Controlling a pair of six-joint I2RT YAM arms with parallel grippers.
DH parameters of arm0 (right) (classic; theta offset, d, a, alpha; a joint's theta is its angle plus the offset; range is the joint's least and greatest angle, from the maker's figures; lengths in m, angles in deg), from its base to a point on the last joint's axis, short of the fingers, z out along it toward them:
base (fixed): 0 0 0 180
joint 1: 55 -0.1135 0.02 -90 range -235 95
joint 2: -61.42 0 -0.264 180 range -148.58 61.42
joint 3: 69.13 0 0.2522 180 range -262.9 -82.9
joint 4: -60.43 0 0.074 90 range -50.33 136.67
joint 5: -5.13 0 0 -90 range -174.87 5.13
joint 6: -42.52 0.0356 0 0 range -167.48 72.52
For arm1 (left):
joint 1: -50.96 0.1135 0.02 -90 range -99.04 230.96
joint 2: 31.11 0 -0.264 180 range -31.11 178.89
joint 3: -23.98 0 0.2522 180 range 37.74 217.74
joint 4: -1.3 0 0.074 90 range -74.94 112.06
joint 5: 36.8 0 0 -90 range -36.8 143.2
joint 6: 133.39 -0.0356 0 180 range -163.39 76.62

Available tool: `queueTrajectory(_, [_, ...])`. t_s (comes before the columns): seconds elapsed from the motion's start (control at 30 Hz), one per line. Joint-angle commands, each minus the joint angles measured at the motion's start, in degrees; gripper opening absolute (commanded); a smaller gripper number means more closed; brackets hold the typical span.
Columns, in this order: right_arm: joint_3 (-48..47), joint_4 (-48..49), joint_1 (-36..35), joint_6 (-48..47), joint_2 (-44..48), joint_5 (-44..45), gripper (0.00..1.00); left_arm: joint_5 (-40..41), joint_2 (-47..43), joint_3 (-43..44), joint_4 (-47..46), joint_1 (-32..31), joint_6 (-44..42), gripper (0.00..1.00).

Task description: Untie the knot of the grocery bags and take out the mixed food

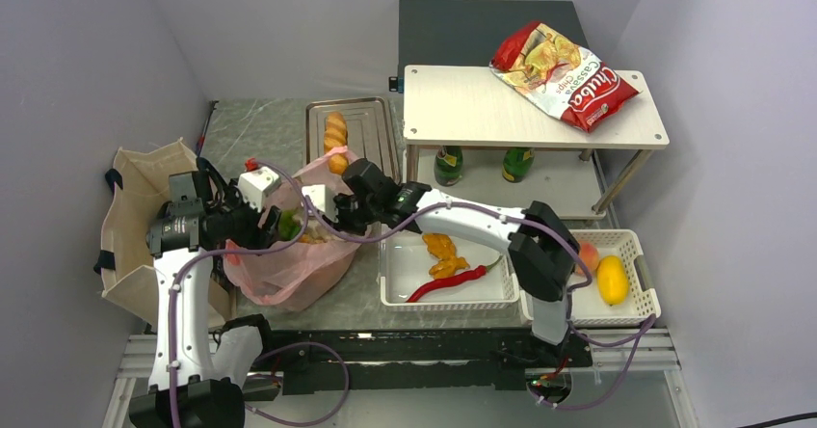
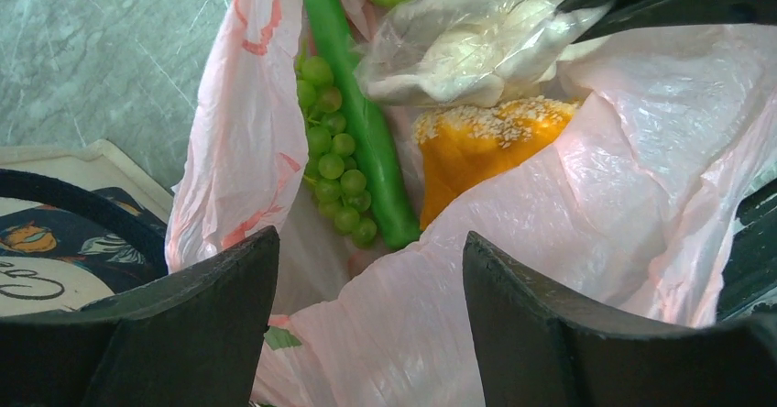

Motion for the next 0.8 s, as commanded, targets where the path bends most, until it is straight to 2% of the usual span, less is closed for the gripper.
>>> queueTrajectory(0.0, [-0.55, 8.30, -1.63, 2.64, 7.59, -1.28, 0.00, 0.16, 0.33, 0.91, -1.97, 0.30, 2.60, 0.76])
queueTrajectory(0.3, [0.02, 12.14, -1.56, 5.80, 13.01, -1.75, 0.00, 0.76, -0.59, 0.75, -4.72, 0.37, 4.81, 0.77])
queueTrajectory(0.43, [2.10, 12.32, -1.01, 7.58, 18.69, -3.34, 0.00, -0.34, -1.54, 1.47, -5.55, 0.87, 5.60, 0.79])
queueTrajectory(0.57, [5.16, 8.29, -0.24, 7.05, 25.33, -6.59, 0.00, -3.50, -2.33, 2.00, -5.59, 1.24, 5.66, 0.82])
queueTrajectory(0.77, [11.81, -2.29, 0.42, -0.51, 33.98, -7.42, 0.00, -8.35, -0.61, 2.76, -5.94, 1.22, 3.65, 0.81])
